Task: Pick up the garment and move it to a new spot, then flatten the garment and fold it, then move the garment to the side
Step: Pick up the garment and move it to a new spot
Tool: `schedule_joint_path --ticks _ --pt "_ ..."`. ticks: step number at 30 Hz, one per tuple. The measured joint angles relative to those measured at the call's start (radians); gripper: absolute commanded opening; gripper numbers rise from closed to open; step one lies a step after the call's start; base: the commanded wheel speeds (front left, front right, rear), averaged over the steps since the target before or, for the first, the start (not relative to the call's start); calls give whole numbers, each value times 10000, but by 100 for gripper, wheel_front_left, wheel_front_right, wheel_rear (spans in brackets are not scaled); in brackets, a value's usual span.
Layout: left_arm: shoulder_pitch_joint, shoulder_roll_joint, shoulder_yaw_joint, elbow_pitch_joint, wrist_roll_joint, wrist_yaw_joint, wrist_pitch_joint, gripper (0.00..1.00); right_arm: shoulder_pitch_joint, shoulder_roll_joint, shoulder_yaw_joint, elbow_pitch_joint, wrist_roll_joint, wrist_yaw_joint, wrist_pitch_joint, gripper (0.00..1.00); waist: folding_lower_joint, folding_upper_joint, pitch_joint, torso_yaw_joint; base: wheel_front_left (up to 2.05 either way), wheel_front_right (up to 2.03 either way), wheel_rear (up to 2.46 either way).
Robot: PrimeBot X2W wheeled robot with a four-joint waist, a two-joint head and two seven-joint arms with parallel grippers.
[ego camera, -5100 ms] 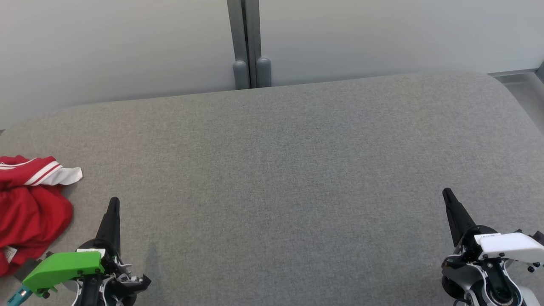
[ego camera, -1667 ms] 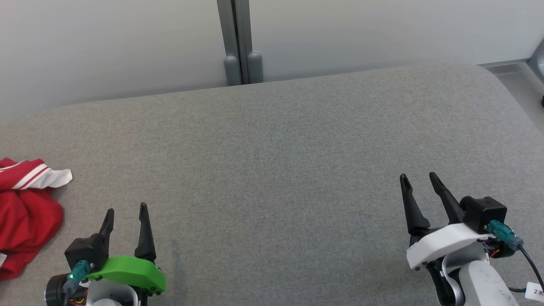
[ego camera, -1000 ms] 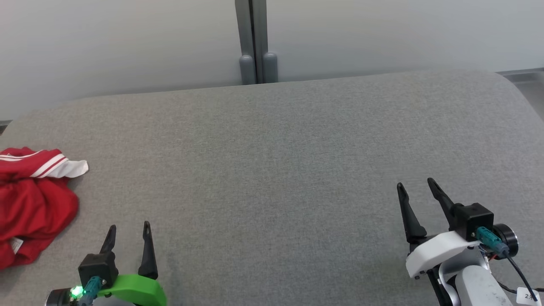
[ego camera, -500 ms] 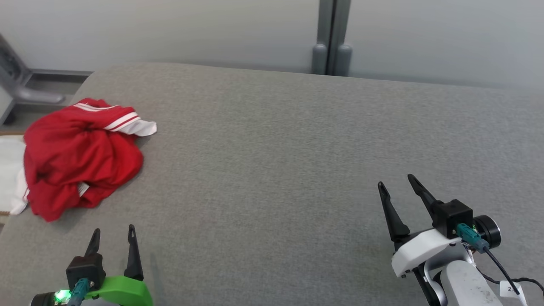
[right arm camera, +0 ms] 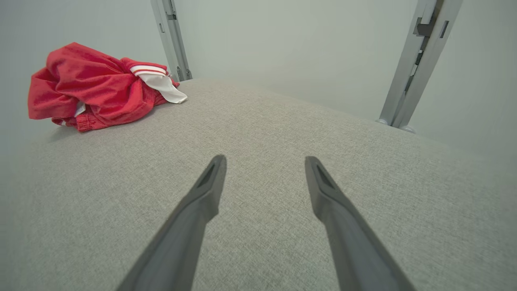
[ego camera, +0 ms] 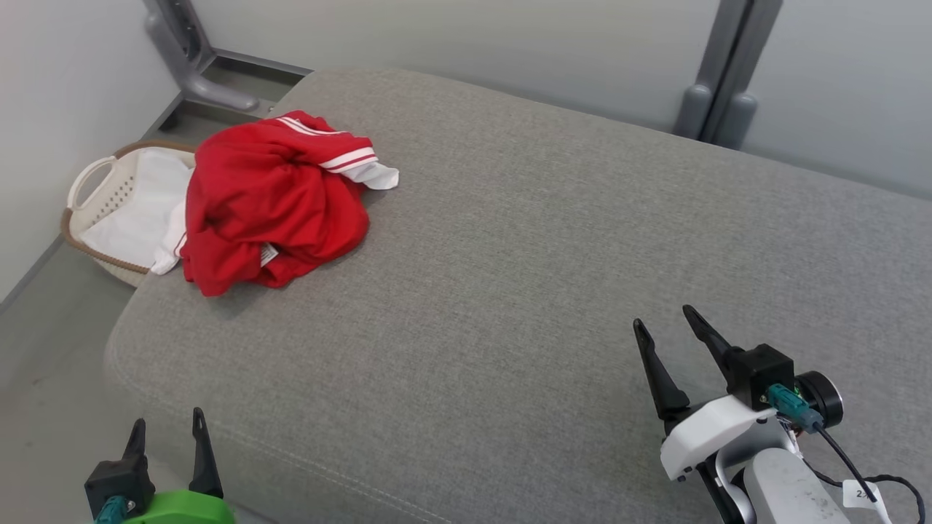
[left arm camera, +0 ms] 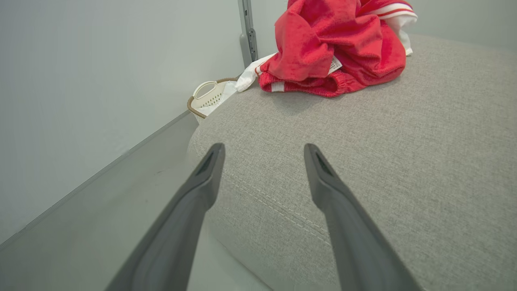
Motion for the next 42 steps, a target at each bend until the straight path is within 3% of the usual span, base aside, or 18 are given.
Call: schedule_joint_path --ticks 7,10,23,32,40,41,42 --pt "-384 -48 69 330 -644 -186 -2 100 -164 4 144 46 -125 0 0 100 0 0 224 328 0 0 0" --pt "-815 61 -351 629 -1087 -217 0 100 -303 4 238 52 -347 0 0 100 0 0 435 245 0 0 0" --pt "-4473 2366 -2692 1321 -4253 -222 -2 100 -1573 6 163 -282 -1220 0 0 100 1 0 2195 -419 0 0 0" --pt "-6582 4061 -4472 2907 -6625 -228 -4 100 -2276 2 504 -648 -1413 0 0 100 1 0 3349 -1248 0 0 0" --pt "-7289 4600 -5875 4679 -8598 -232 313 100 -2413 -6 476 -782 -1388 0 0 100 1 0 3998 -2107 0 0 0" --pt "-7329 4591 -6021 4823 -8740 -232 316 98 -2413 0 433 -815 -1333 0 0 100 1 0 4063 -2199 0 0 0" --pt "-7346 4583 -6169 4924 -8872 -232 343 40 -2413 -2 431 -842 -1331 0 -2 100 2 0 4114 -2281 0 0 0"
